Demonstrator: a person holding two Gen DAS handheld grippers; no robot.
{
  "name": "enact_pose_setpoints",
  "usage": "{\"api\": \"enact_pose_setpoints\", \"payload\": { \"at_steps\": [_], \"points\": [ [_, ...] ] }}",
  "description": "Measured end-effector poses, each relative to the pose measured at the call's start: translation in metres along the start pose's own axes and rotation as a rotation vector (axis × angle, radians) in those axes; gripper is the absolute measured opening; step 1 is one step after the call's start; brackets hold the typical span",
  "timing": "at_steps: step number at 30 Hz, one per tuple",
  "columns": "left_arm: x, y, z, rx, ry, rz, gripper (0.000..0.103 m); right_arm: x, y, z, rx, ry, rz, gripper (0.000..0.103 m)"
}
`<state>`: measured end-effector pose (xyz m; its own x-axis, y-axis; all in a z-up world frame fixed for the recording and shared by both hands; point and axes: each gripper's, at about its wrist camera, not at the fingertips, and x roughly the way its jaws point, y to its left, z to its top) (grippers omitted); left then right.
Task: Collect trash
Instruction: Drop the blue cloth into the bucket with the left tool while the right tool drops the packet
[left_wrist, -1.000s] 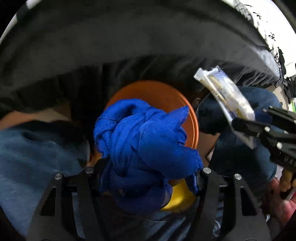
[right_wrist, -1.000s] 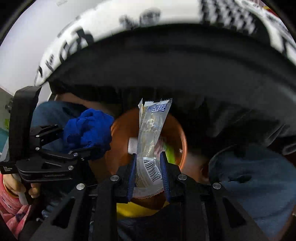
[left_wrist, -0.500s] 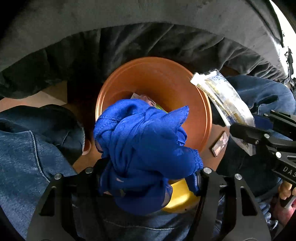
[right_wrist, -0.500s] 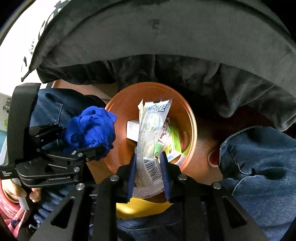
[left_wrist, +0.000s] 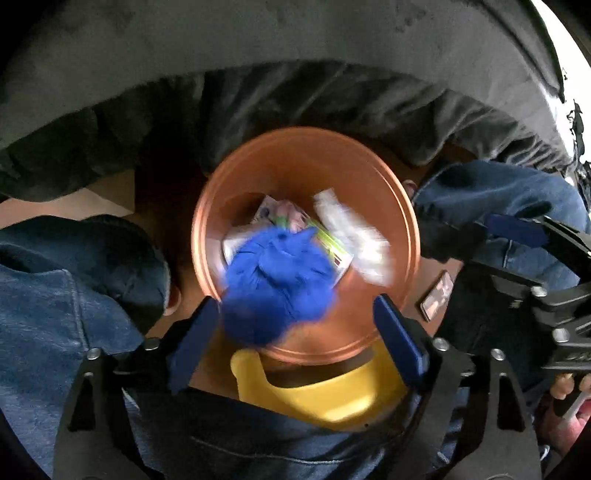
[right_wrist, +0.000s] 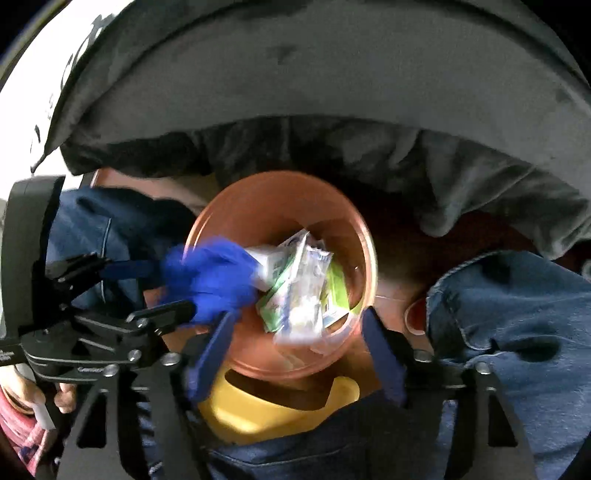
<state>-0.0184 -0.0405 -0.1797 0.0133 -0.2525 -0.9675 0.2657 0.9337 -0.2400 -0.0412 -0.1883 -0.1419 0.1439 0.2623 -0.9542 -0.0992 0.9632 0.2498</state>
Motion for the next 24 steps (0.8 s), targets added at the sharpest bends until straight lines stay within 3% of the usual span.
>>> {"api": "enact_pose_setpoints", "payload": {
  "at_steps": [4, 20, 24],
  "points": [
    [-0.01, -0.002, 0.002, 0.012, -0.035, 0.02, 0.089, -0.012, -0.01, 0.002, 0.036, -0.028, 0.006, 0.093],
    [-0.019, -0.003, 0.002, 0.017, -0.051, 0.007, 0.091, -0.016, -0.012, 0.002, 0.067, -0.023, 0.038, 0.093],
    [-0.056, -0.005, 0.009, 0.033, -0.14, -0.025, 0.091, -0.043, -0.009, 0.004, 0.055, -0.092, 0.071, 0.093]
  ]
}}
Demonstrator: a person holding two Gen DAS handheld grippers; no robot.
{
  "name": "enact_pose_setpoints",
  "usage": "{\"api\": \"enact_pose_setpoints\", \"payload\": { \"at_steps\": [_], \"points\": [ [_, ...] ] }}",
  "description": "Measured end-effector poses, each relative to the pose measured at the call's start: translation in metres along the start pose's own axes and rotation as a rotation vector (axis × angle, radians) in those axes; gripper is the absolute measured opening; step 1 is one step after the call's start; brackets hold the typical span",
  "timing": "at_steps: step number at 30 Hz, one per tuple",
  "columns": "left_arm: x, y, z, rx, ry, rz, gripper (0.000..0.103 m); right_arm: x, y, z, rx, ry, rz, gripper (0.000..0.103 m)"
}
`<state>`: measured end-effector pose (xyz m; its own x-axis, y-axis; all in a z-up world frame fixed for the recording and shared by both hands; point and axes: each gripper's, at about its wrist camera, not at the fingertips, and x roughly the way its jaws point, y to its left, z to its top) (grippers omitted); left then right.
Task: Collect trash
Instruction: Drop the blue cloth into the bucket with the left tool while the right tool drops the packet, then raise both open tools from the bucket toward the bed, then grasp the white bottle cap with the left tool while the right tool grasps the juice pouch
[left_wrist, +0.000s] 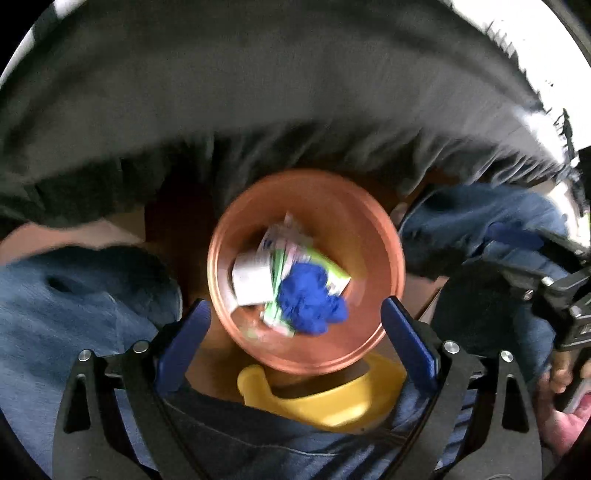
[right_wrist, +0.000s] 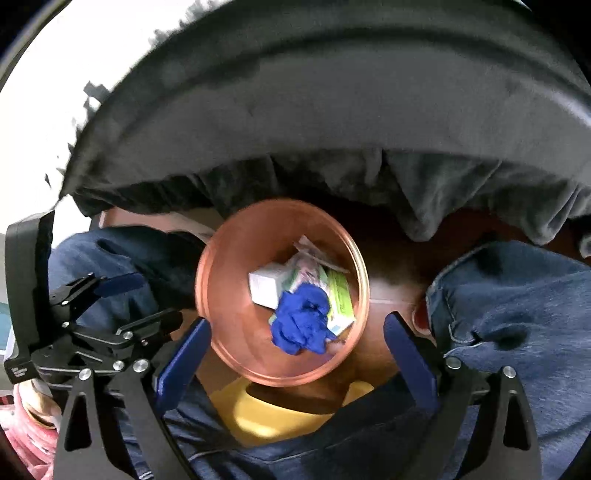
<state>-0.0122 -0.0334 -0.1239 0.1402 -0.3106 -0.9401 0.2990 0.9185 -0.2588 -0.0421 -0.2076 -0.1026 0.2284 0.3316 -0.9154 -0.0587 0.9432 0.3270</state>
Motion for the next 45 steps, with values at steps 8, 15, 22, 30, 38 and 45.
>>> {"api": "enact_pose_setpoints", "payload": {
  "at_steps": [8, 15, 22, 30, 38, 45],
  "points": [
    [-0.129, 0.009, 0.068, 0.045, -0.416, -0.054, 0.093, -0.085, 0.022, 0.024, -0.089, -0.287, 0.04, 0.094],
    [-0.145, 0.037, 0.188, -0.031, -0.523, 0.012, 0.093, -0.101, 0.025, 0.044, -0.088, -0.35, 0.054, 0.094],
    [-0.118, 0.046, 0.301, -0.043, -0.521, 0.109, 0.093, -0.089, 0.016, 0.062, -0.074, -0.297, 0.034, 0.094],
    [-0.082, 0.057, 0.358, -0.016, -0.47, 0.159, 0.022, -0.086, 0.004, 0.095, -0.052, -0.277, 0.019, 0.094],
    [-0.097, 0.065, 0.336, -0.003, -0.534, 0.107, 0.016, -0.089, 0.017, 0.137, -0.082, -0.313, 0.028, 0.094],
    [-0.124, 0.059, 0.276, -0.001, -0.566, 0.11, 0.016, -0.089, 0.025, 0.172, -0.107, -0.358, 0.006, 0.094]
  ]
}}
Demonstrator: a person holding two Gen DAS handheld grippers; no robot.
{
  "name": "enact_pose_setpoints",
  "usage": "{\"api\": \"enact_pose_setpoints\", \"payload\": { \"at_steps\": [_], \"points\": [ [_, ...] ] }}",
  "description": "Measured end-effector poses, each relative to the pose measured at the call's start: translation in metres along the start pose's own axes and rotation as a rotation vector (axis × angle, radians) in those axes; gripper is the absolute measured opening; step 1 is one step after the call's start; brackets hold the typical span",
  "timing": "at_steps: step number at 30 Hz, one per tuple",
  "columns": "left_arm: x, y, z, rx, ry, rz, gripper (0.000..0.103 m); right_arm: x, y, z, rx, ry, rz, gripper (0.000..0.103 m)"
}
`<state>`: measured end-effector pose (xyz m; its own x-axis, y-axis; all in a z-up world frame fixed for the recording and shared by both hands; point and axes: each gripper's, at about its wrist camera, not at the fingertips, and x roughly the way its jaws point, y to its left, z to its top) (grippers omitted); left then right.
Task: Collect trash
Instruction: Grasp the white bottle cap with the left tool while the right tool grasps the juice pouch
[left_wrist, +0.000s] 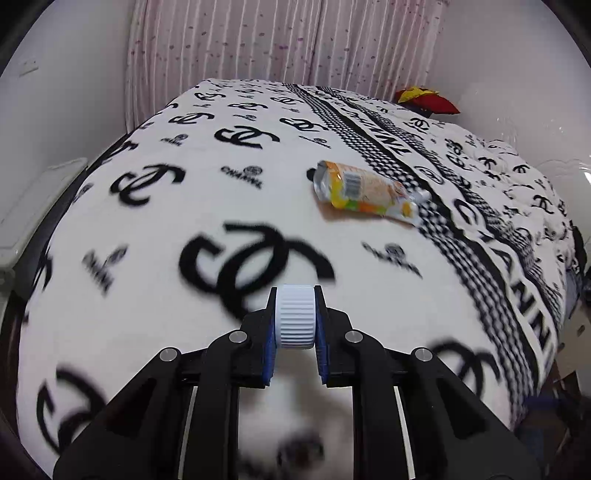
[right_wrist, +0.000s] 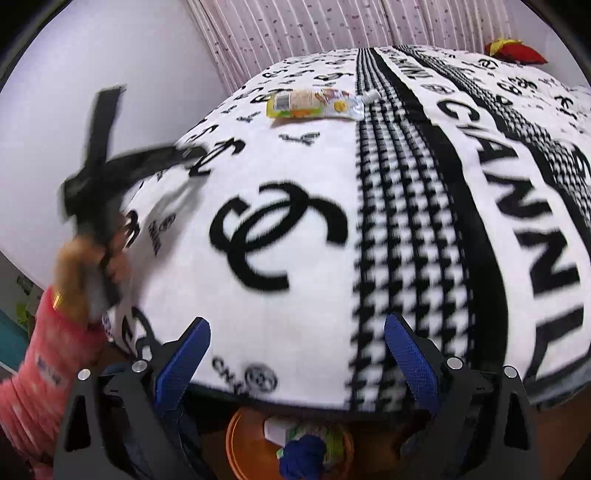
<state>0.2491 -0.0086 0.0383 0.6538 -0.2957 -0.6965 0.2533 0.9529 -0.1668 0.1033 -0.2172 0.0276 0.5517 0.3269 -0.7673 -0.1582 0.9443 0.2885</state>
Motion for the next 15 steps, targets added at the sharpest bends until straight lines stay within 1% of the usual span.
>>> {"api": "enact_pose_setpoints", "payload": {
  "at_steps": [1, 3, 5, 6, 8, 9, 11, 13, 15],
  "points": [
    [-0.01, -0.001, -0.009, -0.001, -0.003, 0.007, 0.016, 0.002, 0.002, 0.007, -0.013, -0.01, -0.003, 0.094],
    [-0.024, -0.001, -0.021, 0.0, -0.014, -0.001, 0.016, 0.007, 0.003, 0.023, -0.029, -0.021, 0.022, 0.094],
    [-0.036, -0.001, -0.031, -0.01, -0.023, -0.017, 0.016, 0.014, 0.005, 0.049, -0.053, -0.043, 0.048, 0.094],
    [-0.041, -0.002, -0.037, -0.01, -0.025, -0.025, 0.016, 0.016, 0.008, 0.062, -0.086, -0.057, 0.057, 0.094],
    [-0.05, -0.004, -0.049, -0.021, -0.016, -0.059, 0.016, 0.023, 0.018, 0.096, -0.207, -0.095, 0.038, 0.094],
    [-0.052, -0.005, -0.052, -0.024, -0.01, -0.072, 0.016, 0.029, 0.022, 0.112, -0.263, -0.098, 0.031, 0.094],
    [-0.059, -0.007, -0.059, -0.028, -0.013, -0.079, 0.016, 0.046, 0.029, 0.15, -0.37, -0.093, -0.006, 0.094],
    [-0.065, -0.006, -0.064, -0.043, -0.02, -0.09, 0.016, 0.066, 0.028, 0.182, -0.41, -0.068, -0.016, 0.094],
    [-0.072, -0.006, -0.067, -0.052, -0.025, -0.099, 0.016, 0.088, 0.024, 0.21, -0.422, -0.034, -0.04, 0.094]
  ]
}}
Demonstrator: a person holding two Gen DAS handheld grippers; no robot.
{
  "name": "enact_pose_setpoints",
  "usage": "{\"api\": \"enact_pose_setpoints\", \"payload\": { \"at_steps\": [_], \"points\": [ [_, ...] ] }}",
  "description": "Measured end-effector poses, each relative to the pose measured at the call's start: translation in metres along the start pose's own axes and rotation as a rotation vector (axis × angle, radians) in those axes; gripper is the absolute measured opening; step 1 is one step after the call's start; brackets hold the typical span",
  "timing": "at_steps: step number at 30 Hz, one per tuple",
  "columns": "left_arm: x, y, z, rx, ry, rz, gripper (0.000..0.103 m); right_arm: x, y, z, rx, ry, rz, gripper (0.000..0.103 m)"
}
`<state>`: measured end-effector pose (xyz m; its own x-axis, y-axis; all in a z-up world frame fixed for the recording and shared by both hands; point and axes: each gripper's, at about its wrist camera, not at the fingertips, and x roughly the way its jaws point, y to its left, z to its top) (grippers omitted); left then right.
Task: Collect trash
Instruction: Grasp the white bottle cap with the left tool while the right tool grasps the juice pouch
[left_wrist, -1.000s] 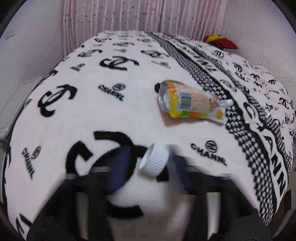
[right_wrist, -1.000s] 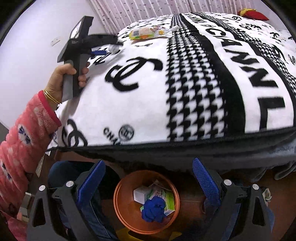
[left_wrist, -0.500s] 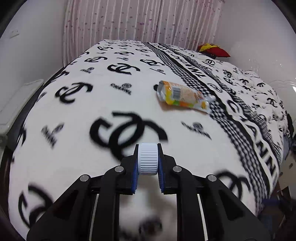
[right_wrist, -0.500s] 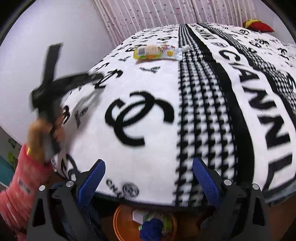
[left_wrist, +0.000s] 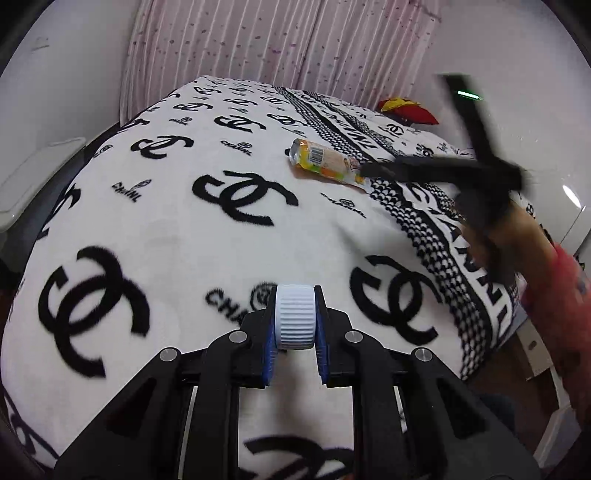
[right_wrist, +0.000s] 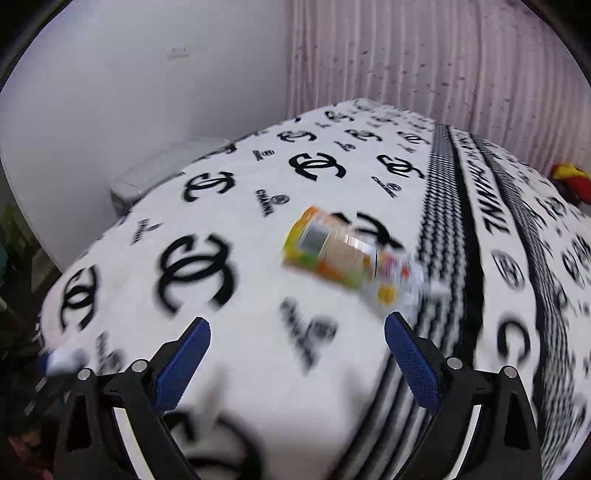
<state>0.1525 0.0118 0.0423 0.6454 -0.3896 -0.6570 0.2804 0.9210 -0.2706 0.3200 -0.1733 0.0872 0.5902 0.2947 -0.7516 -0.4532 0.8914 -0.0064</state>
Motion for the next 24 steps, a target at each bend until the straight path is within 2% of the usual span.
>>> {"api": "enact_pose_setpoints", "payload": {
  "at_steps": [3, 5, 8, 10, 12, 13, 14, 15, 16, 17, 19, 24],
  "points": [
    [-0.007, 0.003, -0.003, -0.01, 0.0, -0.004, 0.016, 0.044, -0.017, 0.031, -0.041, 0.059, -0.018, 0.094],
    [-0.009, 0.007, -0.005, -0.022, 0.011, -0.011, 0.016, 0.068, -0.019, 0.037, -0.085, 0.124, -0.034, 0.094],
    [-0.015, 0.014, -0.007, -0.031, 0.01, 0.002, 0.016, 0.097, -0.016, 0.038, -0.193, 0.203, -0.067, 0.094],
    [-0.017, 0.018, -0.009, -0.036, 0.009, 0.011, 0.016, 0.111, -0.012, 0.038, -0.267, 0.216, -0.144, 0.094],
    [-0.018, 0.021, -0.01, -0.038, 0.007, 0.026, 0.016, 0.126, -0.011, 0.035, -0.287, 0.243, -0.189, 0.097],
    [-0.018, 0.023, -0.01, -0.044, 0.009, 0.024, 0.016, 0.13, -0.011, 0.034, -0.254, 0.248, -0.187, 0.097],
    [-0.017, 0.024, -0.01, -0.048, 0.009, 0.021, 0.016, 0.13, -0.012, 0.034, -0.234, 0.243, -0.18, 0.091],
    [-0.017, 0.025, -0.01, -0.049, 0.009, 0.023, 0.016, 0.126, -0.013, 0.034, -0.216, 0.229, -0.152, 0.075],
    [-0.017, 0.025, -0.01, -0.05, 0.009, 0.023, 0.016, 0.123, -0.011, 0.034, -0.211, 0.216, -0.141, 0.069],
    [-0.017, 0.025, -0.01, -0.052, 0.009, 0.02, 0.016, 0.116, -0.008, 0.034, -0.217, 0.189, -0.159, 0.053],
    [-0.018, 0.024, -0.01, -0.055, 0.007, 0.014, 0.016, 0.105, -0.005, 0.033, -0.205, 0.154, -0.177, 0.051],
    [-0.027, 0.016, -0.012, -0.052, -0.005, -0.008, 0.016, 0.056, 0.0, 0.026, -0.126, 0.057, -0.142, 0.049]
  ]
}}
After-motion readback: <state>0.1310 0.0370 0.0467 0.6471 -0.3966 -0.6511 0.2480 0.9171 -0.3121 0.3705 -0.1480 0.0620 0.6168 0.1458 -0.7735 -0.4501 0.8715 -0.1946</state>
